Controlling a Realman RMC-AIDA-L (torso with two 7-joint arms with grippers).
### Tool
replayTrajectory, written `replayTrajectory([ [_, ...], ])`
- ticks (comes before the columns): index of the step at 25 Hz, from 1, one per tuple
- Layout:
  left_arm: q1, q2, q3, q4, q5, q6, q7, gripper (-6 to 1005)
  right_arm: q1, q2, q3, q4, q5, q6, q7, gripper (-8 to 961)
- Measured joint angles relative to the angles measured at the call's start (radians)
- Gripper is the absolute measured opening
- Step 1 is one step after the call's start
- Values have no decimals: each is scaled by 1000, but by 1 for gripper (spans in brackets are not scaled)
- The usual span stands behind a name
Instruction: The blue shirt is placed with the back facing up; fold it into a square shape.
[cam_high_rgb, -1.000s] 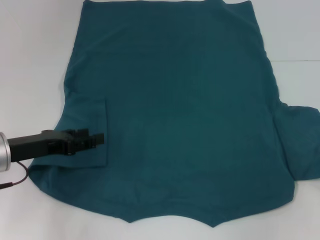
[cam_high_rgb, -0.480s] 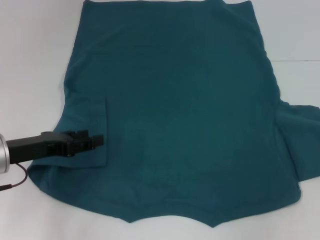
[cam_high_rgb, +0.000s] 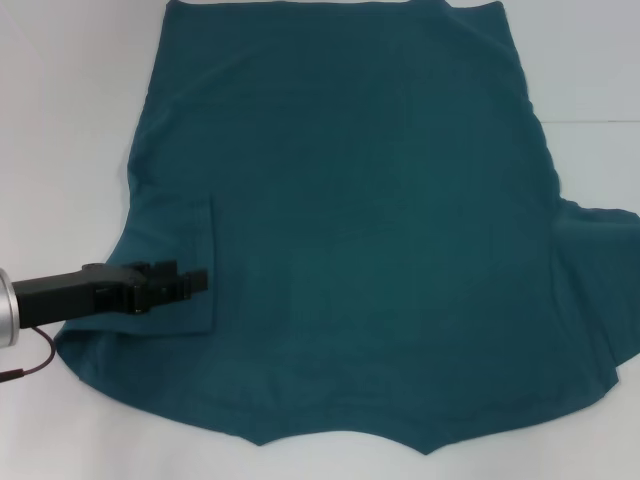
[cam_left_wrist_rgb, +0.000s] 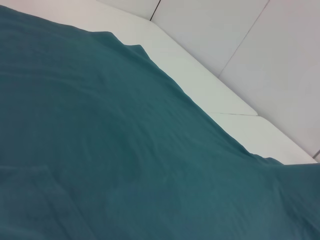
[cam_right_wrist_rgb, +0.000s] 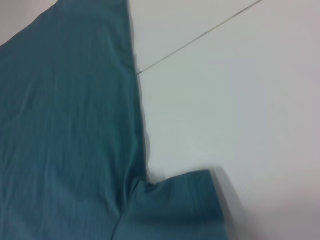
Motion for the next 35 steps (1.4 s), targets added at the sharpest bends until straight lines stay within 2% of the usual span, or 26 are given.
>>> replayTrajectory([
  [13,-7,0,0,1,-2,-4,-1,610,25,3,0,-8,6,-151,1,6],
  [22,-7,0,0,-1,-2,-7,-1,610,60,12,-8,-3,6,-183,1,7],
  [31,-8,0,-2,0,-4,-13,-1,611,111,44,-10,-1,7,-226,0,6],
  [35,-8,0,-6,-1,-10,-15,-1,612,153,69,-11,4,8,-222,-5,6],
])
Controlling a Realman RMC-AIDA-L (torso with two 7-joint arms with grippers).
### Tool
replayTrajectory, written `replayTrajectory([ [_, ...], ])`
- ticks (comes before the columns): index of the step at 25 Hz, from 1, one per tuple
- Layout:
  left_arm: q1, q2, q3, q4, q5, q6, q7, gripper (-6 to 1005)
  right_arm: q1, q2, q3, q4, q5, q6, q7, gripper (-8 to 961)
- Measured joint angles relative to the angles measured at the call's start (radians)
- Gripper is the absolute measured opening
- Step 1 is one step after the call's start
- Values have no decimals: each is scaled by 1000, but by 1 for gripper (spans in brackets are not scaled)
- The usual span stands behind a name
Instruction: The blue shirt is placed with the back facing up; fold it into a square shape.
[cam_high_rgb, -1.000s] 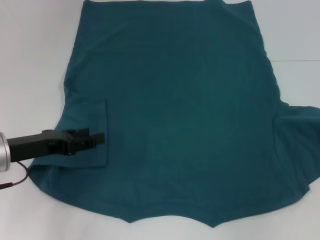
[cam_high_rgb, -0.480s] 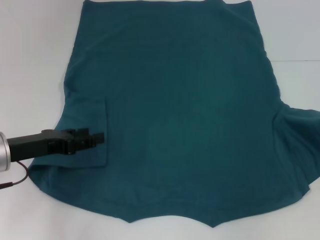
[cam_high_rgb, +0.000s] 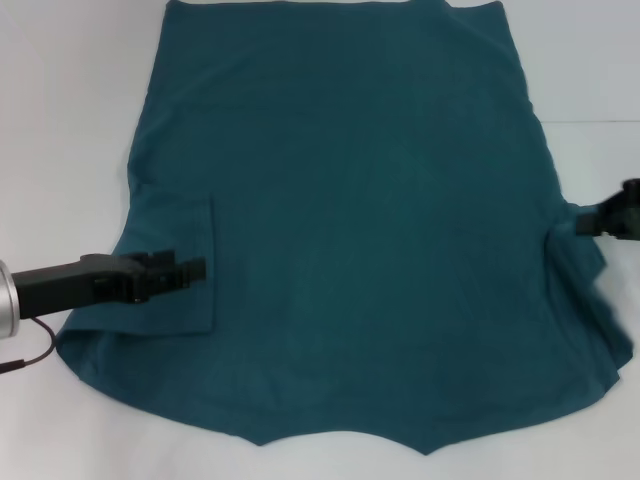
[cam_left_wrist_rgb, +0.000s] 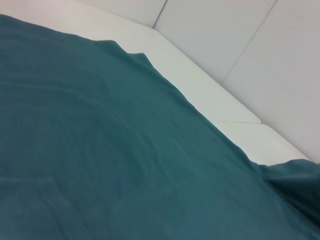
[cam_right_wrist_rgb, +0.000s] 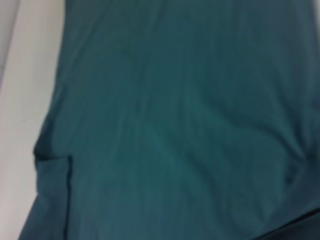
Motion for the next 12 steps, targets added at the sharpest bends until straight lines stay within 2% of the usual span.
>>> replayTrajectory([
  [5,0,0,-15,-2,-2,-1,0,612,63,21,-20,49,1,51,-10,7],
  [12,2,0,-20,-3,-4,-5,0,612,121,45,-121,98,-4,143,-11,6],
])
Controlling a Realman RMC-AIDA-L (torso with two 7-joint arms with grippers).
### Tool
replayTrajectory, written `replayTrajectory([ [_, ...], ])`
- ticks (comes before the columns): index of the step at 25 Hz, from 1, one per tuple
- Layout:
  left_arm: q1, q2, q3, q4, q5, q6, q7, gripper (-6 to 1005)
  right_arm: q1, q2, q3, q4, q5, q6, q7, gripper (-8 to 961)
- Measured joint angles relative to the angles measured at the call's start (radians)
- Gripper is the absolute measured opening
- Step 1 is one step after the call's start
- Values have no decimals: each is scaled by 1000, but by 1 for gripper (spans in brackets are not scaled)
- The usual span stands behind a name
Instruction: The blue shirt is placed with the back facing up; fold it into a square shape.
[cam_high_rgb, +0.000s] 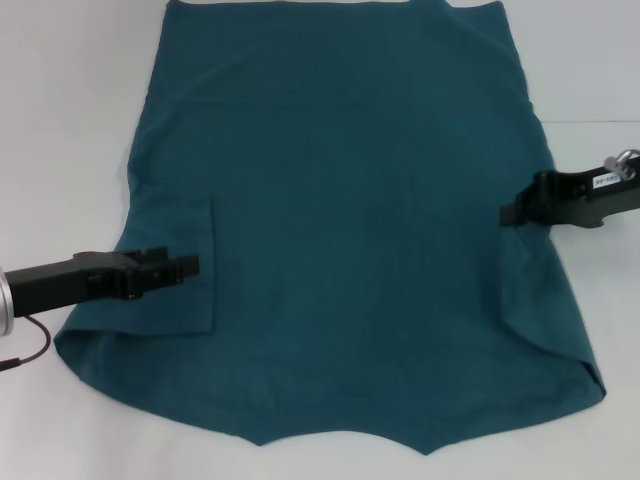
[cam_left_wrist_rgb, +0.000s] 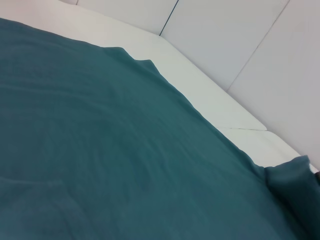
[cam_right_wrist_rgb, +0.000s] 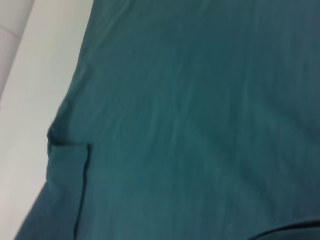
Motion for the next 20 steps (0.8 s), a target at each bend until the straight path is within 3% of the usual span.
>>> replayTrajectory([
  [5,2,0,0,-1,0,-3,0,612,7,9,-57,2,6,13,-18,53],
  [7,2,0,0,-1,-1,-5,0,612,6,20,-60,-7,38,12,-83,77],
  [13,3,0,-1,-1,-1,-6,0,612,9,27,-55,-9,78,23,-152,148],
  [17,1,0,-36,-1,-1,-8,-7,612,0,18,-46,-11,113,8,-161,281],
  [20,-2,8,-72,-1,-1,-6,-93,612,-20,-7,-29,-8,138,-45,-139,403],
])
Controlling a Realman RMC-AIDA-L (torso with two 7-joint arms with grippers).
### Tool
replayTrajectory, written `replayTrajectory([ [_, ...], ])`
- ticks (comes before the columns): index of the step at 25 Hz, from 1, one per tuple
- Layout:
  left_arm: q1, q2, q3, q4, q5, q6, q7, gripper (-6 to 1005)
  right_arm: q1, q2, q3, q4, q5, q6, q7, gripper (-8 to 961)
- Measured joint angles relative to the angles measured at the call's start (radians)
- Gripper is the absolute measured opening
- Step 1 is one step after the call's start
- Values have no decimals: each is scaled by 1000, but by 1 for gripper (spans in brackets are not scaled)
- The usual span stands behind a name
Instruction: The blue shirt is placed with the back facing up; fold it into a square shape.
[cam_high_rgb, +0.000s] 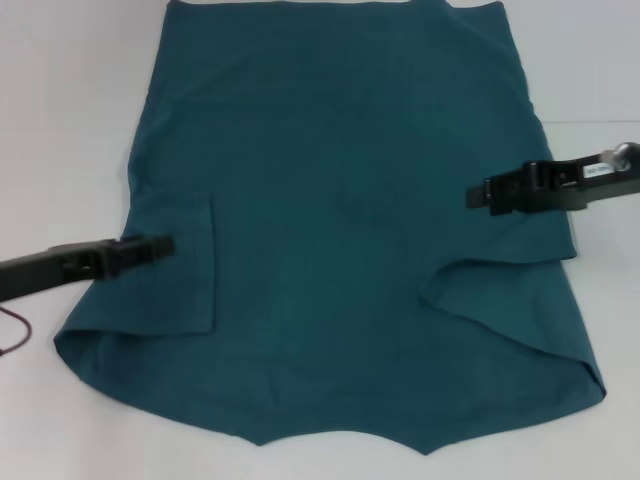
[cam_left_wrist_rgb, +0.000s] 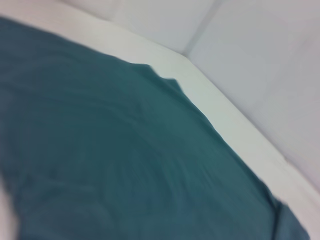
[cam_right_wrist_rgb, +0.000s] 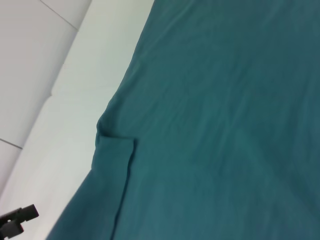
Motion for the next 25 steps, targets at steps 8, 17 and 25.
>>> replayTrajectory([
  [8,13,72,-215,12,80,227,-470,611,-87,-63,66,-6,54,-161,34,502],
  [17,29,83,-348,16,245,240,-528,611,-104,-61,59,-7,51,-163,14,497],
  [25,28,72,-303,-35,271,108,-524,611,-100,-53,50,-4,51,-165,12,496],
])
